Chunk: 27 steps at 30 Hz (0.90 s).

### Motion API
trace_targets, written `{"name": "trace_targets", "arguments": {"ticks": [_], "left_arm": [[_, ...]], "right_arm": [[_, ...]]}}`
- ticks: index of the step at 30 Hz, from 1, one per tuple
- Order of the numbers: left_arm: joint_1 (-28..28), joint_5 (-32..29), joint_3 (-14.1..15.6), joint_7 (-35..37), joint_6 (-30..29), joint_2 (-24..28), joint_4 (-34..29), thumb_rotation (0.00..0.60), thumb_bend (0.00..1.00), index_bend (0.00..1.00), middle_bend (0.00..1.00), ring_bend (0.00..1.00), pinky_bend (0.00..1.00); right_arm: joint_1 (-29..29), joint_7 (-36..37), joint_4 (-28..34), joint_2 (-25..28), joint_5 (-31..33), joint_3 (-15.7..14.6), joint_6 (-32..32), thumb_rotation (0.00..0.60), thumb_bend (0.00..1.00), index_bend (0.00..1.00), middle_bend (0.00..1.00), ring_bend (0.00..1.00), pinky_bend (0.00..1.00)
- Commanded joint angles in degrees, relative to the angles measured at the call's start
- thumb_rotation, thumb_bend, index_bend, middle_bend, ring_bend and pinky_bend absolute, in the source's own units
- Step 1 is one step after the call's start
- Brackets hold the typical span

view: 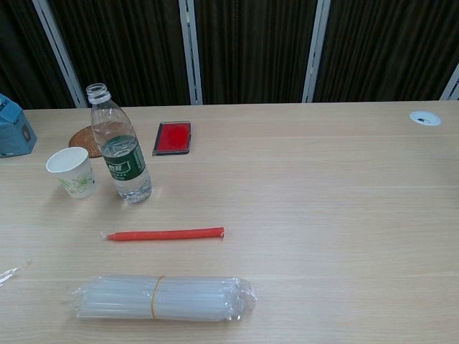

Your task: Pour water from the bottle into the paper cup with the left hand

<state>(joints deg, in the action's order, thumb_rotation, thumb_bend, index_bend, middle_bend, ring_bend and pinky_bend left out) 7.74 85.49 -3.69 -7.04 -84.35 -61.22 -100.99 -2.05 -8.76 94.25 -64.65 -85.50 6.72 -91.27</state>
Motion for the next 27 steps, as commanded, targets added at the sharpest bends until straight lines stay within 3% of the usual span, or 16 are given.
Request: {"name": "trace_targets", "arguments": {"ticks": [1, 9, 15, 18, 27], "left_arm": [[0.2, -0.1, 0.0, 0.5, 0.3, 0.1, 0.2, 0.600, 0.00, 0.00, 0.00, 0.00, 0.00], [2.2, -0.5, -0.8, 4.6, 3.4, -0.3, 2.0, 0.600, 0.00, 0.00, 0.00, 0.00, 0.00], [10.1, -2.2, -4.2, 21.2, 14.9, -2.4, 5.3, 0.600, 0.00, 0.00, 0.00, 0.00, 0.00], [14.9, -3.1, -6.6, 27.9, 20.1, -5.5, 10.1, 0.600, 0.00, 0.00, 0.00, 0.00, 0.00], [23.8, -6.1, -9.5, 40.1, 30.8, -15.6, 24.3, 0.600, 0.00, 0.00, 0.00, 0.00, 0.00]], "right_arm": [[0.0, -0.1, 0.0, 0.0, 0.0, -0.1, 0.1, 0.600, 0.00, 0.00, 0.00, 0.00, 0.00], [-0.1, 0.1, 0.3, 0.1, 0.1, -0.1, 0.4, 0.600, 0.00, 0.00, 0.00, 0.00, 0.00], [-0.7, 0.0, 0.6, 0.2, 1.3, 0.4, 1.5, 0.600, 0.00, 0.00, 0.00, 0.00, 0.00], [-1.2, -0.2, 0.3, 0.1, 3.0, 1.0, 2.9, 0.600, 0.00, 0.00, 0.00, 0.00, 0.00], [-2.1, -1.4, -1.3, -0.5, 6.4, 2.0, 5.0, 0.600, 0.00, 0.00, 0.00, 0.00, 0.00]]}}
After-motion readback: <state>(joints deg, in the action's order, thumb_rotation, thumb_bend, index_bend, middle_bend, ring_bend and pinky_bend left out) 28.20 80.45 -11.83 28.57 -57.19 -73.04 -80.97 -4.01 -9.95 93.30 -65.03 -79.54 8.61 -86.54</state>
